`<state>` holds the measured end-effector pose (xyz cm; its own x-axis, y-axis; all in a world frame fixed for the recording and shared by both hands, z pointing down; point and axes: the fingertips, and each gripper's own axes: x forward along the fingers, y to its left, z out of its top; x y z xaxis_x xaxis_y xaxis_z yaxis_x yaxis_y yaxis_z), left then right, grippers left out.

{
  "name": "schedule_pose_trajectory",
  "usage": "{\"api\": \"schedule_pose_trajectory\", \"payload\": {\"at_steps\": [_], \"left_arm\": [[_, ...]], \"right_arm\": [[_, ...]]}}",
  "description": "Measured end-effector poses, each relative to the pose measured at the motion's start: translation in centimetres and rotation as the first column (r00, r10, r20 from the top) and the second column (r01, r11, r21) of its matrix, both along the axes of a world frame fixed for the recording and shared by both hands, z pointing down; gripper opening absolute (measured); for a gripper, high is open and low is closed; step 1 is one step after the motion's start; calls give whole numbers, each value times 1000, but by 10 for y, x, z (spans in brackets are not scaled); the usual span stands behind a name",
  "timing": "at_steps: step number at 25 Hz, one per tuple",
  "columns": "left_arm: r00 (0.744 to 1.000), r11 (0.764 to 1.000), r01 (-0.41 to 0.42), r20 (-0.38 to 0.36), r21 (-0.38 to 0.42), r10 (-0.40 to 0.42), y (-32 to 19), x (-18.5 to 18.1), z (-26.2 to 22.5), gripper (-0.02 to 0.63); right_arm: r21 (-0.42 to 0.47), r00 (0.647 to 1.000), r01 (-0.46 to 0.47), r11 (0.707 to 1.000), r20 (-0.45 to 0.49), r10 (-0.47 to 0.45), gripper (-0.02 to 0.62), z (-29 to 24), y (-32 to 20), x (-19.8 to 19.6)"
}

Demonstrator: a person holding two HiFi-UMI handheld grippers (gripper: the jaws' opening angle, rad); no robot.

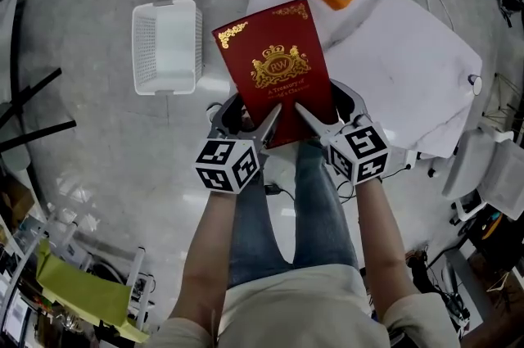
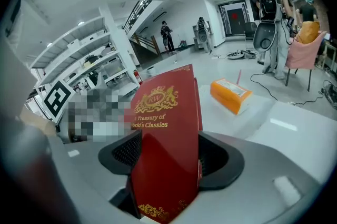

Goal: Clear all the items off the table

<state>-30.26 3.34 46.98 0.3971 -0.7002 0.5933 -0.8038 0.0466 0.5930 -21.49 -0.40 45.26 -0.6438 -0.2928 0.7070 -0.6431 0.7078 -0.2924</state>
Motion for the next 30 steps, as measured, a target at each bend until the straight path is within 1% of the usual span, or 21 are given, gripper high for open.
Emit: {"api": "schedule_pose_trajectory", "payload": {"at_steps": [3,7,12,15,30], "left_arm": [[1000,1000,18,4,-2,-18,2,-23,2,354],[999,999,36,6,-6,-36,4,-42,5,354],[998,998,68,7,-14,-68,16,-102,10,353],[996,996,92,11,-23,-92,20,-126,15,352],[976,974,216,34,-73,-214,42,-234,58,351]], "right_arm": [[-9,1000,15,1000,2,-15,322,3,2,-23],[-19,999,36,999,5,-36,322,7,4,-41],[-33,998,62,998,9,-62,321,13,14,-101],[-42,996,84,996,11,-83,321,19,17,-126],[-108,981,193,975,16,-192,321,67,28,-238]]}}
